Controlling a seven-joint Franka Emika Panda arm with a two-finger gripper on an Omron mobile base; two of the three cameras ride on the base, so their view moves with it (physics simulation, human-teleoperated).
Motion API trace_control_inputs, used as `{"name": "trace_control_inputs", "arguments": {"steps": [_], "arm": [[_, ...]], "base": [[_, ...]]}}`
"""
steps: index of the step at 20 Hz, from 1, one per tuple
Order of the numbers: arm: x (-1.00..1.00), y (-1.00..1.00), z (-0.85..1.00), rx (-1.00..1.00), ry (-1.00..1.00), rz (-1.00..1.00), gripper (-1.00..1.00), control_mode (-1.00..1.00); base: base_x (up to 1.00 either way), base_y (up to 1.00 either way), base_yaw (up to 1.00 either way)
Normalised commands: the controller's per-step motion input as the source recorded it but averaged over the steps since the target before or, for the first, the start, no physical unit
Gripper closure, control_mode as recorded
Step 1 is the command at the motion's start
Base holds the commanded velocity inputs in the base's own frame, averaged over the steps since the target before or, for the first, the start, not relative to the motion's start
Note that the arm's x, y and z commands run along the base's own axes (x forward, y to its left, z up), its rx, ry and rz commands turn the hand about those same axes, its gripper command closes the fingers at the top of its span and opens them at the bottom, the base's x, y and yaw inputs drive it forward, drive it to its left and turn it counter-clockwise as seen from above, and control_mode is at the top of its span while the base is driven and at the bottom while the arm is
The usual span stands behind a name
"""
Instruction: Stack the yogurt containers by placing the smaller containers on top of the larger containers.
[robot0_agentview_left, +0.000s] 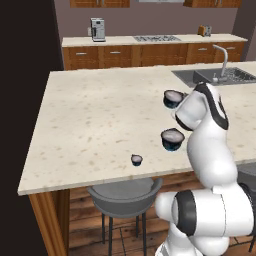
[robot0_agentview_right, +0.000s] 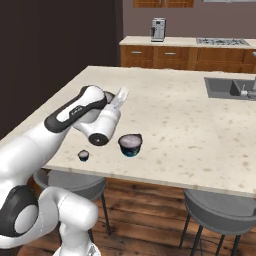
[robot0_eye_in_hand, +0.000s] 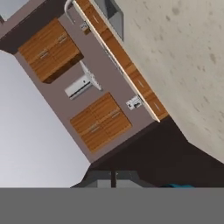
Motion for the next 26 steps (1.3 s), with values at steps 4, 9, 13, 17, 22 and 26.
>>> {"name": "trace_control_inputs", "arguments": {"steps": [4,9,13,17,22,26], "arm": [[0.0,-0.26,-0.19,0.01,0.0,-0.06,1.0,-1.0],[0.0,-0.2,-0.25,0.0,0.0,-0.05,1.0,-1.0],[0.0,-0.24,-0.23,0.0,0.0,-0.04,1.0,-1.0],[0.0,-0.2,-0.23,0.0,0.0,-0.04,1.0,-1.0],[0.0,-0.15,-0.24,0.0,0.0,-0.03,1.0,-1.0],[-0.02,-0.08,-0.26,0.0,0.0,-0.03,1.0,-1.0]], "base": [[0.0,0.0,0.0],[0.0,0.0,0.0],[0.0,0.0,0.0],[0.0,0.0,0.0],[0.0,0.0,0.0],[0.0,0.0,0.0]]}}
